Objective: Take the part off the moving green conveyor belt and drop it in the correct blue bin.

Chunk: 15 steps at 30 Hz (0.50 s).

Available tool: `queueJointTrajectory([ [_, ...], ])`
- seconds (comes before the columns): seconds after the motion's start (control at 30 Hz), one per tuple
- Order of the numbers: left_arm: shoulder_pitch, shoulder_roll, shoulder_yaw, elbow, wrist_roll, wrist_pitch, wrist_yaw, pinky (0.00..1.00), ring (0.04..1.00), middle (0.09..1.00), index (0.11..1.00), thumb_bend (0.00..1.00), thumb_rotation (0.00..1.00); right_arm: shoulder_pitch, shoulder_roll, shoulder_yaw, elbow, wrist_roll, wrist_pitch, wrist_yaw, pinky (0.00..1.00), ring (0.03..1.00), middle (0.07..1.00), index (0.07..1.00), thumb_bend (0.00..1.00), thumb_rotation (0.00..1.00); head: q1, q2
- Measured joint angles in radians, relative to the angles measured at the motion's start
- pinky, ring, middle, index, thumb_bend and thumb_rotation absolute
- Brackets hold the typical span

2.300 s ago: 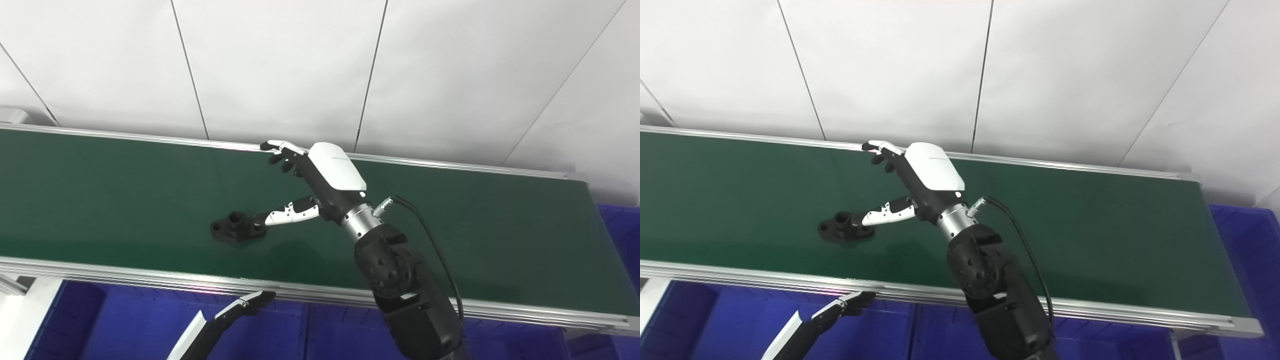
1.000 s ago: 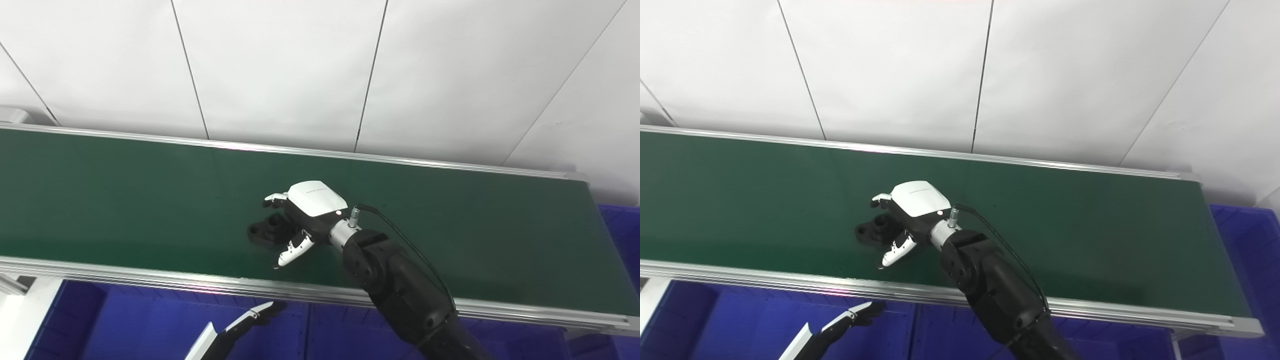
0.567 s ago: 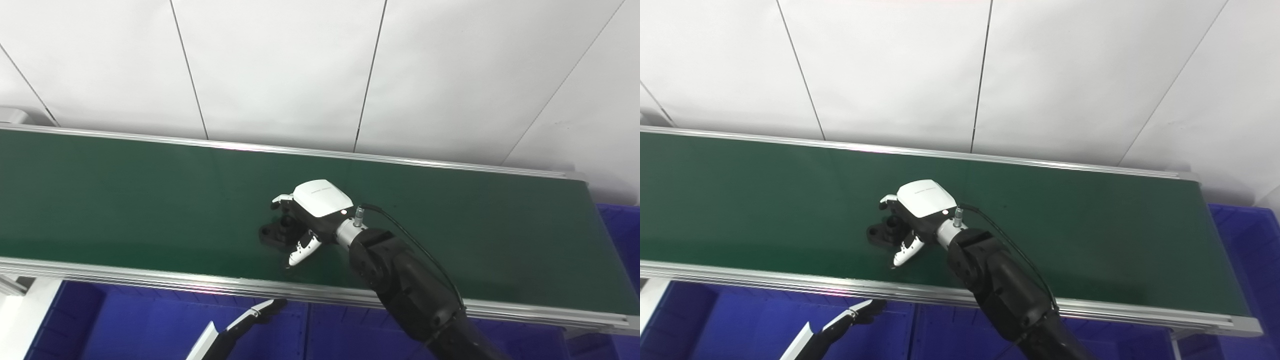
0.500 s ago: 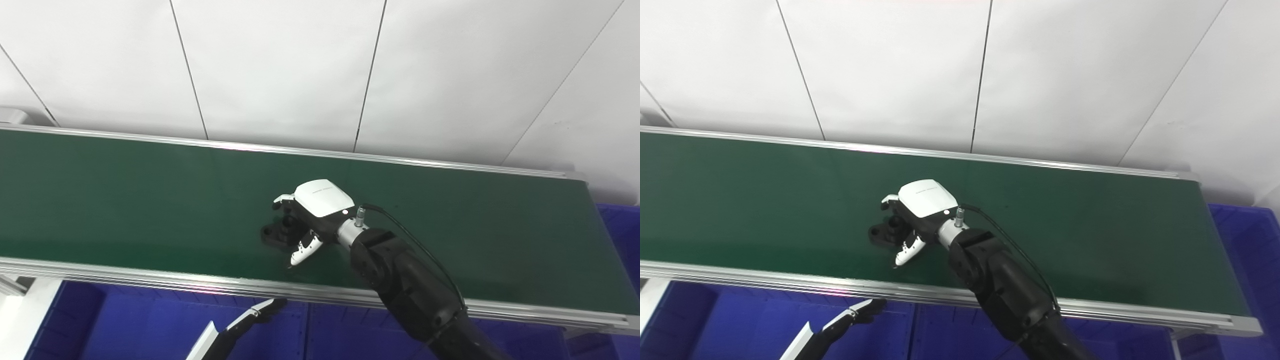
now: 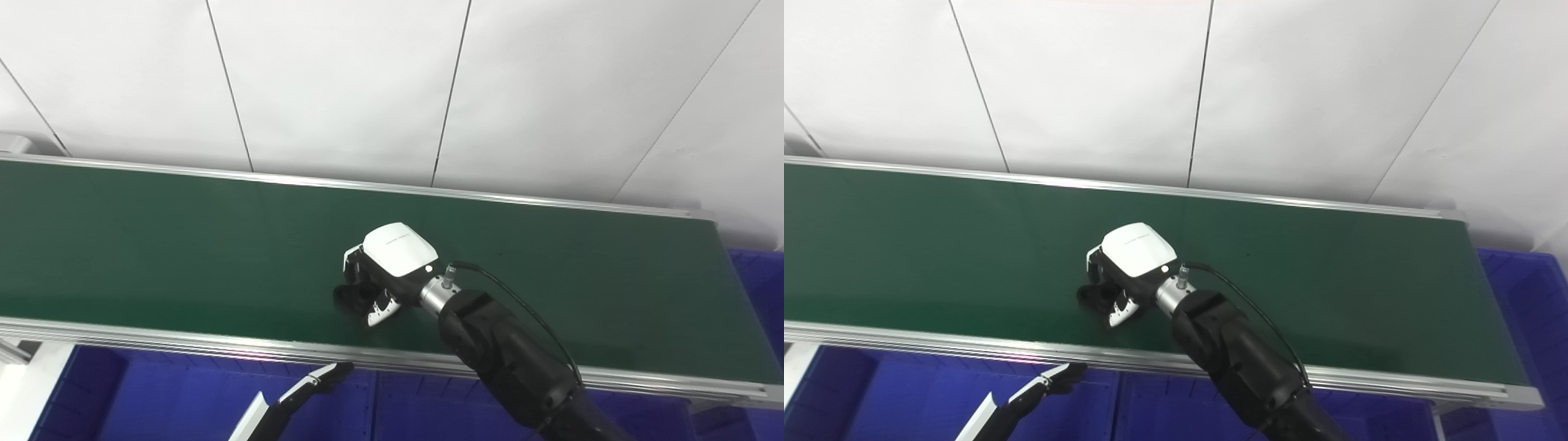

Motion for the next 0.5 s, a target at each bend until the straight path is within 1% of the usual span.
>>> queueJointTrajectory([
  [0.1, 0.003, -0.001, 0.01, -0.002, 0.0, 0.0, -0.008, 0.79, 0.835, 0.867, 0.861, 0.7, 0.51, 0.006, 0.0, 0.002, 0.025, -0.003, -0.035, -0.065, 0.14, 0.199, 0.393, 0.499, 0.52, 0.0, -0.002, 0.002],
  [0.13, 0.005, -0.002, 0.015, -0.003, 0.0, 0.0, -0.013, 0.78, 0.835, 0.867, 0.86, 0.7, 0.51, 0.008, 0.0, 0.004, 0.03, -0.004, -0.043, -0.085, 0.17, 0.237, 0.403, 0.509, 0.52, 0.0, -0.002, -0.002],
  [0.2, 0.009, -0.003, 0.023, -0.004, -0.001, 0.0, -0.017, 0.78, 0.834, 0.868, 0.86, 0.7, 0.51, 0.009, 0.0, 0.007, 0.042, -0.011, -0.061, -0.12, 0.2, 0.267, 0.417, 0.518, 0.52, 0.0, 0.0, 0.0],
  [0.27, 0.011, -0.005, 0.026, -0.005, -0.001, 0.0, -0.022, 0.78, 0.835, 0.869, 0.861, 0.69, 0.5, 0.009, -0.002, 0.006, 0.049, -0.014, -0.078, -0.143, 0.19, 0.252, 0.417, 0.519, 0.52, 0.0, 0.0, -0.002],
  [0.4, 0.012, -0.01, 0.027, -0.012, -0.001, 0.0, -0.027, 0.78, 0.833, 0.867, 0.859, 0.7, 0.5, 0.02, -0.011, -0.003, 0.036, -0.015, -0.099, -0.152, 0.18, 0.24, 0.411, 0.517, 0.52, 0.0, -0.002, 0.003],
  [0.43, 0.012, -0.011, 0.029, -0.012, -0.001, 0.0, -0.031, 0.78, 0.833, 0.868, 0.858, 0.69, 0.49, 0.029, -0.013, -0.008, 0.023, -0.014, -0.099, -0.147, 0.16, 0.215, 0.411, 0.518, 0.52, 0.0, -0.002, 0.003],
  [0.5, 0.013, -0.014, 0.03, -0.012, -0.001, 0.0, -0.036, 0.77, 0.832, 0.869, 0.857, 0.69, 0.49, 0.058, -0.016, -0.021, -0.021, -0.011, -0.098, -0.131, 0.15, 0.198, 0.415, 0.515, 0.52, 0.0, -0.002, 0.003],
])
